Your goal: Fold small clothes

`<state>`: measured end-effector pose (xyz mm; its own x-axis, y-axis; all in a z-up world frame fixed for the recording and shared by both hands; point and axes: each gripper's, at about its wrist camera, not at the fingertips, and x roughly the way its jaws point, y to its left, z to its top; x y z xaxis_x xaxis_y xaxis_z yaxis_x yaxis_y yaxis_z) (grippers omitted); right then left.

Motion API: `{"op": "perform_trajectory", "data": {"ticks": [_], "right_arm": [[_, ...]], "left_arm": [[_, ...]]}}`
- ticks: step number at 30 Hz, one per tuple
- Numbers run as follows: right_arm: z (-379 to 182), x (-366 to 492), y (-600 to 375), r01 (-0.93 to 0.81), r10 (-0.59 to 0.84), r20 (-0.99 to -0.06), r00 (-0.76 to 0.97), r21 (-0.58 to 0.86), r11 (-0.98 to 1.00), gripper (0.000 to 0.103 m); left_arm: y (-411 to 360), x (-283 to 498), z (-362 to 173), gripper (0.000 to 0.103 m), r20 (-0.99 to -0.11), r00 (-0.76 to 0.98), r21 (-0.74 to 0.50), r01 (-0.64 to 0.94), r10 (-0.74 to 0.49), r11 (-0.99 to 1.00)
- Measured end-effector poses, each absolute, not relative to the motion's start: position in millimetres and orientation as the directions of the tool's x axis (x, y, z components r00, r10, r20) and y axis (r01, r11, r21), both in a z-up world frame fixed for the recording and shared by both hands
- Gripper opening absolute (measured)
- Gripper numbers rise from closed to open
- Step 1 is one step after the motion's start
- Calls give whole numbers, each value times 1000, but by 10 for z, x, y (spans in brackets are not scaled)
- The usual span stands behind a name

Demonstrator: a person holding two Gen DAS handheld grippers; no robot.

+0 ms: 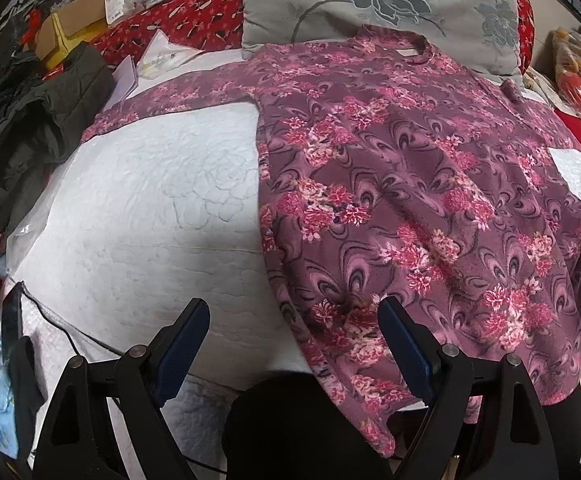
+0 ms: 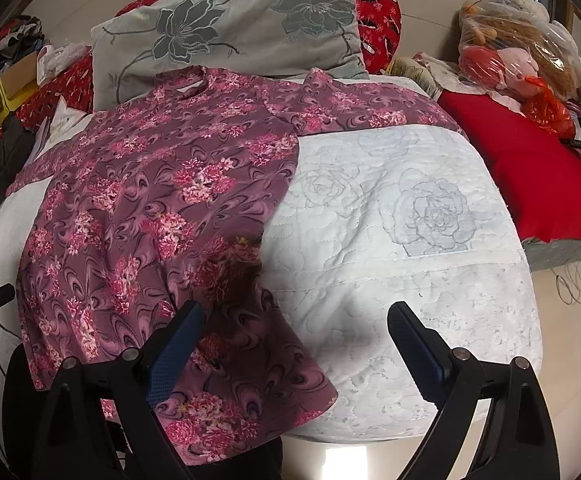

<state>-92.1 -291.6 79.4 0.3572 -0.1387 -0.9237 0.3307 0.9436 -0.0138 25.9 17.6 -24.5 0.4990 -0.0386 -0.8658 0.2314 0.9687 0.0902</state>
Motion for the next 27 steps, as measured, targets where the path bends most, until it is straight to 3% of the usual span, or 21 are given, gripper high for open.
{"op": "perform_trajectory", "data": {"ticks": [12, 19, 25, 26, 27], "right_arm": [[727, -904, -2924, 331, -135, -930, 342, -16, 944, 93], [561, -972, -3016, 333, -143, -949, 281, -43, 942, 93], [274, -1061, -3060, 337, -90, -975, 205, -16, 941, 92], [224, -1074, -3042, 327, -82, -978, 194, -14, 945, 90], [177, -1078, -3019, 315, -74, -980, 182, -13, 949, 81]], "left_arm": [[193, 319, -295, 86, -878, 476, 83, 231, -39, 969], [526, 592, -509, 86, -950, 309, -14, 126, -53, 992], [378, 558, -722, 85, -975, 197, -67, 184, -104, 981], [331, 554, -760, 79, -977, 179, -77, 198, -113, 977], [279, 544, -792, 71, -978, 164, -88, 214, -125, 973]]}}
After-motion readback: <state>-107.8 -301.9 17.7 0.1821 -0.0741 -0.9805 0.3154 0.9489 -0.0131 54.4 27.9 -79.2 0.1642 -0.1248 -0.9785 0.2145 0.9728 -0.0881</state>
